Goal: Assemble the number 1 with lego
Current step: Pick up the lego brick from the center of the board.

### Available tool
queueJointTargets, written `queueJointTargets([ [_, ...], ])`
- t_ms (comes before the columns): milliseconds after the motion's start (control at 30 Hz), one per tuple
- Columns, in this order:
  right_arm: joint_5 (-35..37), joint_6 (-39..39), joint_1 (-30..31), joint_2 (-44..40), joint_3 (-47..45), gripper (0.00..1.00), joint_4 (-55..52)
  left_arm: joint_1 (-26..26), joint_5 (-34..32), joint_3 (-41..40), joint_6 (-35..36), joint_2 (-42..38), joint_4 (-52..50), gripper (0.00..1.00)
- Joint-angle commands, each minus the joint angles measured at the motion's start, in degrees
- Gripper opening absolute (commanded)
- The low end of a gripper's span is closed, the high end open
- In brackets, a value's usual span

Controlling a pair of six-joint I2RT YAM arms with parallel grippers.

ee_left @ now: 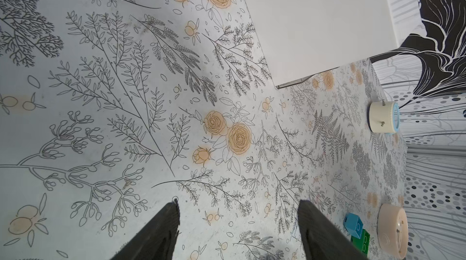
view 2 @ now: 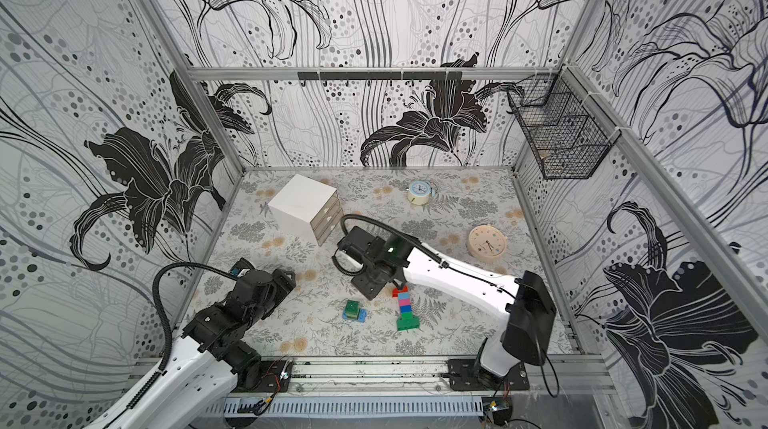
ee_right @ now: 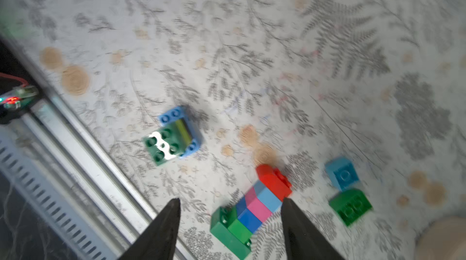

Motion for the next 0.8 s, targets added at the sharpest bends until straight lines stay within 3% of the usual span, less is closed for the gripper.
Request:
queueJointTargets([
  [0, 6.81, 18.81, -6.29, -2.40, -4.23, 0.58, -3.82, 0.48, 1.58, 1.85, 3.18, 2.20, 4.22, 0.77],
  [200, 7.47, 27.78, -14.16, -4.84, -10.18, 0.63, -5.48, 0.61, 5.05, 5.27, 8.89, 7.76, 6.91, 0.78],
  [367, 0.99, 27.96, -20.43, -6.25, -15.04, 0.64, 0.03, 0.62, 10.71, 11.57, 17.23, 15.87, 7.82, 0.79],
  [533, 0.86, 28.03, -22.41, -4.74, -13.91, 0.64, -0.47, -0.50, 19.16, 18.41, 22.54, 26.94, 9.85, 0.79],
  [667, 1.90, 28.27, -27.83, -8.60, -16.15, 0.64, -1.30, -7.64, 11.04, 28.44, 25.55, 36.62, 4.28, 0.82],
  [767, 4.16, 28.63, -31.67, -12.65, -16.79, 0.63, -3.92, -11.55, 9.49, 36.00, 27.43, 45.38, 2.56, 0.83],
])
